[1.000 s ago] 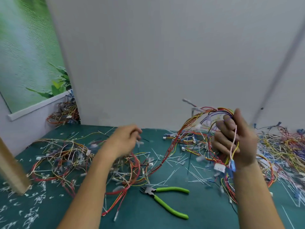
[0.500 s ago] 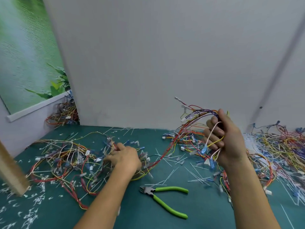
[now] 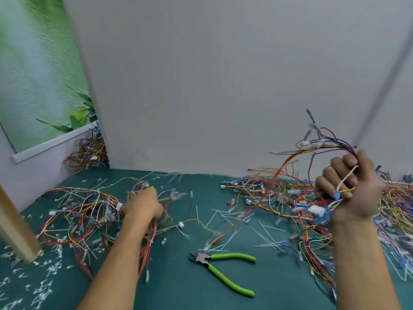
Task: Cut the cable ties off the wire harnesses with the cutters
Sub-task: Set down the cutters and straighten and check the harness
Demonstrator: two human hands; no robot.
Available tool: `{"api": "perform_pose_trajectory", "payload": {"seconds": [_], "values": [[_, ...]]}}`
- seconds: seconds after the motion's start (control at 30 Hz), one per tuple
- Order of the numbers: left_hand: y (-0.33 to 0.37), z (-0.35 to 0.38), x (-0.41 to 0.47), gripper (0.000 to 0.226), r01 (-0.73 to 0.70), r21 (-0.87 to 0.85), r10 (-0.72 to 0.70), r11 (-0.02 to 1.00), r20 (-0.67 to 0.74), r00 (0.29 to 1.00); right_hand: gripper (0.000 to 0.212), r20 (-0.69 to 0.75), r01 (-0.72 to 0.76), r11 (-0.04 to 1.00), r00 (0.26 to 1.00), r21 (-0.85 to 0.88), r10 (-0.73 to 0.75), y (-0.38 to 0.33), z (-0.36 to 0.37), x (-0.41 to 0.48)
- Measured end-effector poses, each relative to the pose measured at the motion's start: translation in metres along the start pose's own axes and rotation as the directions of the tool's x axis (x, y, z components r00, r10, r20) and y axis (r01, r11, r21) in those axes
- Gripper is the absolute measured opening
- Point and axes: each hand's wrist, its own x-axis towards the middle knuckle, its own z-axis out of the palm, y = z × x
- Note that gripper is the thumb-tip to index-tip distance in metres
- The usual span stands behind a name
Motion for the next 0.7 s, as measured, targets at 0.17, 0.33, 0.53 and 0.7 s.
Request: {"api": "perform_pose_trajectory", "payload": {"seconds": [0.17, 0.33, 0.53, 0.7], "values": [[-0.052, -0.049, 0.011, 0.005, -0.075, -0.389, -0.147, 0.918, -0.512, 0.847, 0.043, -0.023, -0.099, 0.991, 0.995, -0.092, 0.097, 0.004, -0.002, 0.002], [-0.076, -0.058, 0.016, 0.044, 0.009, -0.542, -0.364, 0.840, -0.552, 0.750, 0.040, 0.044, -0.281, 0.939, 0.954, -0.199, 0.295, 0.032, 0.012, 0.000], [-0.059, -0.067, 0.002, 0.074, 0.292, -0.167, -0.300, 0.942, -0.020, 0.954, 0.046, 0.109, -0.306, 0.763, 0.892, -0.569, 0.438, 0.054, 0.023, -0.007], [-0.013, -0.070, -0.030, 0.049, -0.205, -0.120, 0.122, 0.971, -0.486, 0.866, 0.045, 0.122, -0.278, 0.828, 0.917, -0.486, 0.379, 0.051, 0.024, -0.008]]}}
